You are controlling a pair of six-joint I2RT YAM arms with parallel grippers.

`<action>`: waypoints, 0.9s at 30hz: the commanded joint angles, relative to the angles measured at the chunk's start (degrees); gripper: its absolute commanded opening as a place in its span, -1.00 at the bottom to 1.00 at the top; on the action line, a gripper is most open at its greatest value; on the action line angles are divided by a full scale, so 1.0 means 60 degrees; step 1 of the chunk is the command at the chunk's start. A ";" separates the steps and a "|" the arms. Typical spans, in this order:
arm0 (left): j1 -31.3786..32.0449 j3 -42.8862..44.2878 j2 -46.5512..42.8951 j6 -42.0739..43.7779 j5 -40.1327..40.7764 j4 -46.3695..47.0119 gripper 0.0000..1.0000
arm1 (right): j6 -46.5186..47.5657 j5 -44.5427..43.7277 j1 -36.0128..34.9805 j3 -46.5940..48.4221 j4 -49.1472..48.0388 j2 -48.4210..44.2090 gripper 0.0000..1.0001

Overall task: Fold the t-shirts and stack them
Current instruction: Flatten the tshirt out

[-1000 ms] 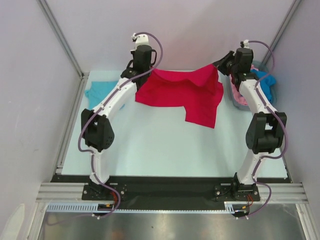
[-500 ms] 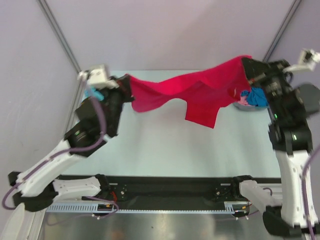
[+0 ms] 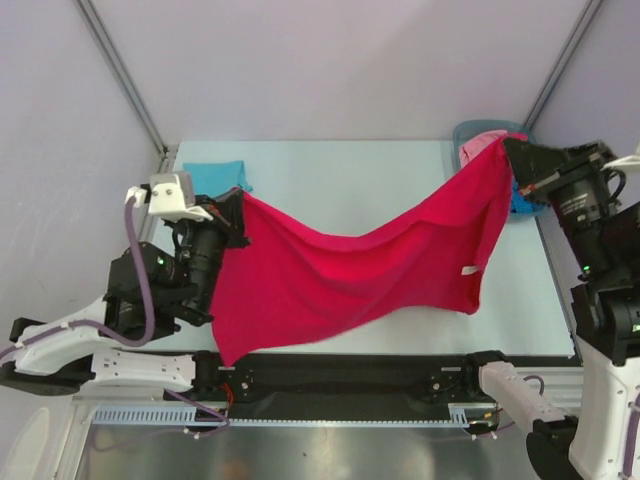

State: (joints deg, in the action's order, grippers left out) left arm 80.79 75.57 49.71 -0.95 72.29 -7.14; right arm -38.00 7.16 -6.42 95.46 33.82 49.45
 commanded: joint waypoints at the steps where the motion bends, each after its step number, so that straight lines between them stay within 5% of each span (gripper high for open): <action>1: 0.0259 0.0848 0.0370 0.2890 0.0359 0.2882 -0.99 | 0.0298 -0.0197 -0.0029 0.2014 -0.0320 0.0794 -1.00; 6: 0.0348 0.1657 0.0942 0.4316 -0.0138 0.4190 -0.99 | 0.0283 -0.0153 -0.0029 0.3557 -0.0495 0.1529 -1.00; 15: 0.0494 0.0093 0.0050 0.5225 0.0021 0.5816 -0.99 | 0.0547 -0.0050 -0.0015 0.1040 -0.0935 -0.0097 -1.00; 19: 0.0494 -0.0656 -0.0214 0.6601 0.0198 0.7719 -0.99 | 0.0504 -0.0022 -0.0015 0.0789 -0.1124 0.0063 -1.00; 27: 0.0509 0.0572 0.0518 0.7321 -0.0680 0.8030 -0.99 | 0.0415 0.0301 0.0000 0.3541 -0.1330 0.1529 -1.00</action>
State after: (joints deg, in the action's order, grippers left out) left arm 83.48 74.91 51.03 38.57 72.66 37.28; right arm -35.77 7.90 -6.42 110.45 31.31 57.65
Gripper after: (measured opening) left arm 0.005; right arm 0.017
